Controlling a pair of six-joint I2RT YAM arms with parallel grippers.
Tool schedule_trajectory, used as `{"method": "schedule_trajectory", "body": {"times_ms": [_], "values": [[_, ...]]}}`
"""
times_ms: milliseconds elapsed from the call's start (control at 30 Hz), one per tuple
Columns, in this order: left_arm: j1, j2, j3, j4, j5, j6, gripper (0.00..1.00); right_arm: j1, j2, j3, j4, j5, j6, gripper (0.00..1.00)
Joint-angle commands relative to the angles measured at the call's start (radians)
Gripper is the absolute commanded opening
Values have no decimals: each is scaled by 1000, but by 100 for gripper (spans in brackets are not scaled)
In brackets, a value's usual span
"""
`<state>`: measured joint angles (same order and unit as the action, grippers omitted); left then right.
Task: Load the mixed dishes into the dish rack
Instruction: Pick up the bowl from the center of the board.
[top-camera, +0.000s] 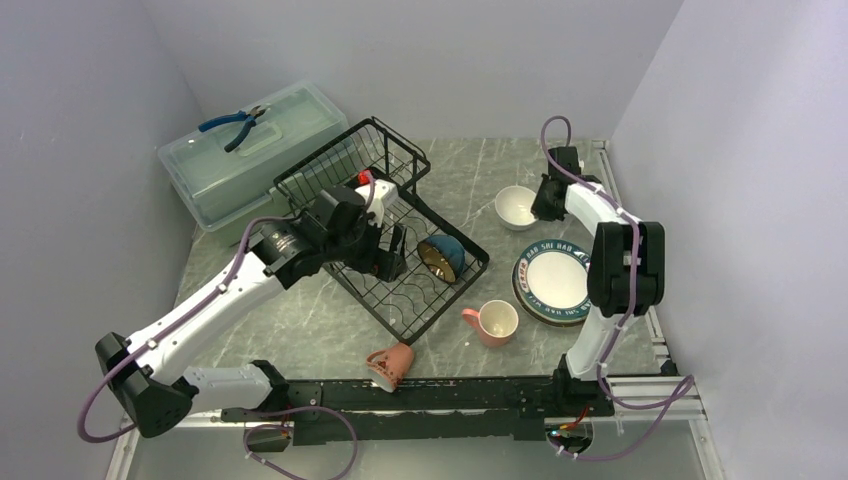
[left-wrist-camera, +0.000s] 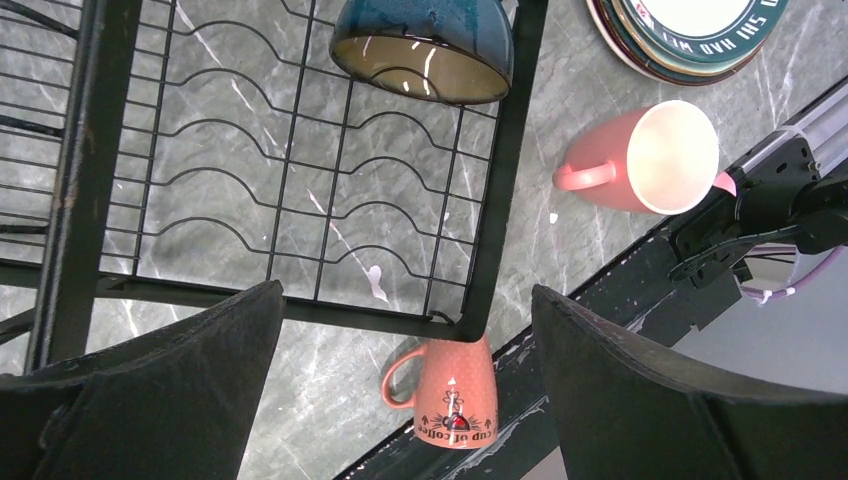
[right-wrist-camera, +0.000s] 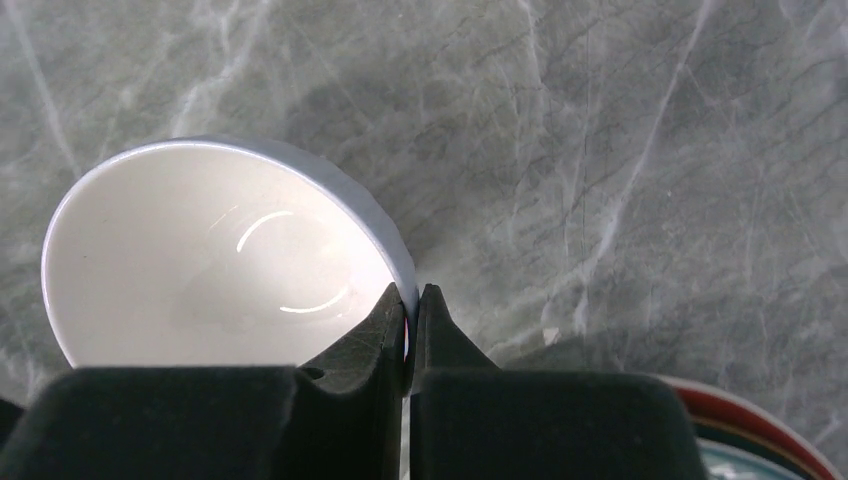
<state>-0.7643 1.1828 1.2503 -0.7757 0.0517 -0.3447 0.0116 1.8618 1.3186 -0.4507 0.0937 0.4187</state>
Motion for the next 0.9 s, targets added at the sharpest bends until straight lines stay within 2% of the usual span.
{"method": "schedule_trajectory", "body": {"times_ms": [0,433,867], "values": [[4,27,54,14,-5,-24,99,48,-165,18,43,42,-8,0],[5,74,178,-17,-31,-95,99,255,-417,35,-77,236,-107,0],[33,100,234,7,-25,-209,100,472,-588,93,-250,245,-142,0]]}}
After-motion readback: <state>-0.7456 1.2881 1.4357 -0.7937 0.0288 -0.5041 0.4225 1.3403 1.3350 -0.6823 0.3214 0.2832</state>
